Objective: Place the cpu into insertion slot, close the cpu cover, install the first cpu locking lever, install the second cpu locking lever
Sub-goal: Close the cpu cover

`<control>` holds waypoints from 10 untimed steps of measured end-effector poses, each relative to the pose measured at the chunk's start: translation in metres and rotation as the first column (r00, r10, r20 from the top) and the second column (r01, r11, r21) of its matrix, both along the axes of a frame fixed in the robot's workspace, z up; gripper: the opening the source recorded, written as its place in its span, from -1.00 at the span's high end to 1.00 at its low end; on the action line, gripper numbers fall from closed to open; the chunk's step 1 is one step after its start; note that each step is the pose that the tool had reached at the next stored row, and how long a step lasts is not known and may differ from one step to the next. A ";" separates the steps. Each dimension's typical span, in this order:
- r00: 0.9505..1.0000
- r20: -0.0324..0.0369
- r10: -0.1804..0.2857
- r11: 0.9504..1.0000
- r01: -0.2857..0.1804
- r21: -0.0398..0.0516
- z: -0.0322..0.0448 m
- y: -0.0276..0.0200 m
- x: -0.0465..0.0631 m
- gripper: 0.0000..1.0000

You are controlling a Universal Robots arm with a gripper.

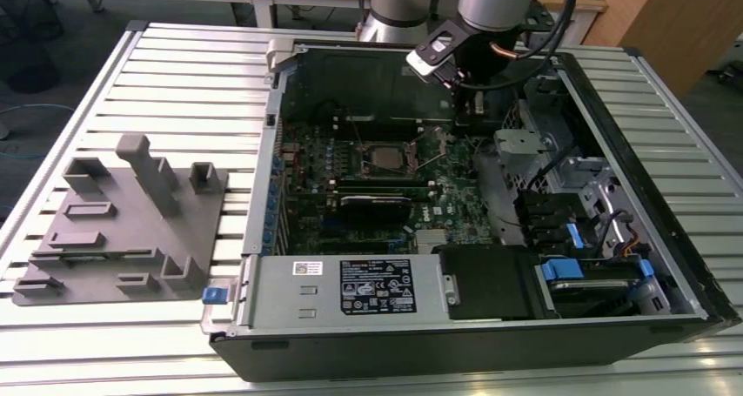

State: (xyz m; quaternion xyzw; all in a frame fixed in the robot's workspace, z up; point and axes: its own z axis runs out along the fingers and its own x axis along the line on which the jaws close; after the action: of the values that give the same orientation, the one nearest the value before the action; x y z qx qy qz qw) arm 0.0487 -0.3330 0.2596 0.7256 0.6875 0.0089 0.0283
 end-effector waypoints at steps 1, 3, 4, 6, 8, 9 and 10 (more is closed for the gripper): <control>1.000 0.000 0.000 1.000 0.000 0.000 -0.0007 0.0000 0.000 0.80; 1.000 -0.001 0.000 1.000 0.000 0.000 -0.0023 0.0000 0.002 0.80; 1.000 -0.001 0.000 1.000 0.000 0.000 -0.0031 0.0000 0.003 0.80; 1.000 -0.002 0.000 1.000 0.000 0.000 -0.0048 0.0000 0.005 0.80; 1.000 -0.002 0.000 1.000 0.000 0.000 -0.0071 0.0000 0.007 0.80; 1.000 -0.003 0.000 1.000 0.000 0.000 -0.0084 0.0000 0.008 0.80; 1.000 -0.003 0.000 1.000 0.000 0.000 -0.0098 0.0000 0.008 0.80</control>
State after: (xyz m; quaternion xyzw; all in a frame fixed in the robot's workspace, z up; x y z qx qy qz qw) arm 0.0572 -0.3330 0.2498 0.7256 0.6876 0.0078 0.0273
